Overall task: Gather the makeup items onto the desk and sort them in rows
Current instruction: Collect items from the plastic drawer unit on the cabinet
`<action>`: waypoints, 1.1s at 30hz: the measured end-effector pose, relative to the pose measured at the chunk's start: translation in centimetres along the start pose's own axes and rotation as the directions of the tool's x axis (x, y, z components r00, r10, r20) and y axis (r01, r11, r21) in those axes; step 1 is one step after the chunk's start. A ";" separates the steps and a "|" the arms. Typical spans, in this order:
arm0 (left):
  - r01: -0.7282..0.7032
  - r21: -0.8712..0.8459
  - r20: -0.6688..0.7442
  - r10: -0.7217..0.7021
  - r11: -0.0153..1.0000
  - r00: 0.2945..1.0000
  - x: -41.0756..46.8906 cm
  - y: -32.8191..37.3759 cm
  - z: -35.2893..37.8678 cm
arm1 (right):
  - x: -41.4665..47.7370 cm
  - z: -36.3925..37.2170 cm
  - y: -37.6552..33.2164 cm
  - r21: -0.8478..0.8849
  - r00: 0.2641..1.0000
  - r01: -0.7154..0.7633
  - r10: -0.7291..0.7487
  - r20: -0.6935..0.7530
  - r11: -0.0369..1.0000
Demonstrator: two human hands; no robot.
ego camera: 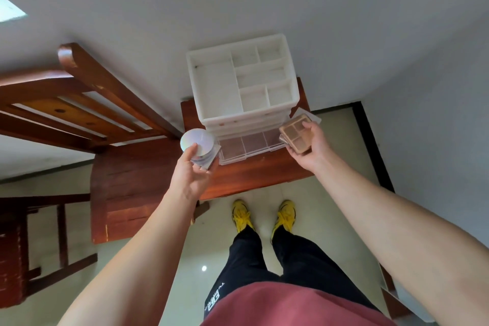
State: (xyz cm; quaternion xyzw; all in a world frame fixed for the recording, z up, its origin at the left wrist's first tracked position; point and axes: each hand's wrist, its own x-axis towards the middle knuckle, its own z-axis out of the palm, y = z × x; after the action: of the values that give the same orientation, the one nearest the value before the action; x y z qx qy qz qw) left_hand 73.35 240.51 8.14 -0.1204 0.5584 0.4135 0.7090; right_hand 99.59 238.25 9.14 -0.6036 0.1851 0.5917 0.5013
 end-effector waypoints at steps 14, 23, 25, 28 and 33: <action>0.198 0.415 -0.348 -0.046 0.888 0.936 1.2 -2.5 -2.5 | 2.6 -1.5 3.2 -0.149 0.954 -0.133 0.086 -0.288 0.980; 0.190 0.311 -0.279 -0.101 0.931 0.955 2.6 -1.0 -1.6 | 3.0 0.2 2.6 -0.136 0.961 -0.114 0.074 -0.265 0.984; 0.168 0.274 -0.248 -0.099 0.947 0.964 3.0 -0.3 -1.5 | 3.0 0.0 2.9 -0.117 0.966 -0.098 0.066 -0.251 0.988; 0.167 0.267 -0.217 -0.110 0.949 0.970 3.1 -0.1 -1.1 | 2.9 -1.1 3.2 -0.053 0.971 -0.064 0.050 -0.235 0.997; 0.163 0.158 -0.192 -0.132 0.974 0.973 3.0 0.1 -1.9 | 2.2 -1.2 3.6 0.128 0.988 -0.047 0.065 -0.138 0.991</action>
State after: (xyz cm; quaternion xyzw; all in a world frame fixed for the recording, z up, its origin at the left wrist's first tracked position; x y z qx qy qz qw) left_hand 72.03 240.73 4.85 -0.1367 0.6435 0.2971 0.6921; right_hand 97.77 236.52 5.56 -0.6063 0.2737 0.5483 0.5069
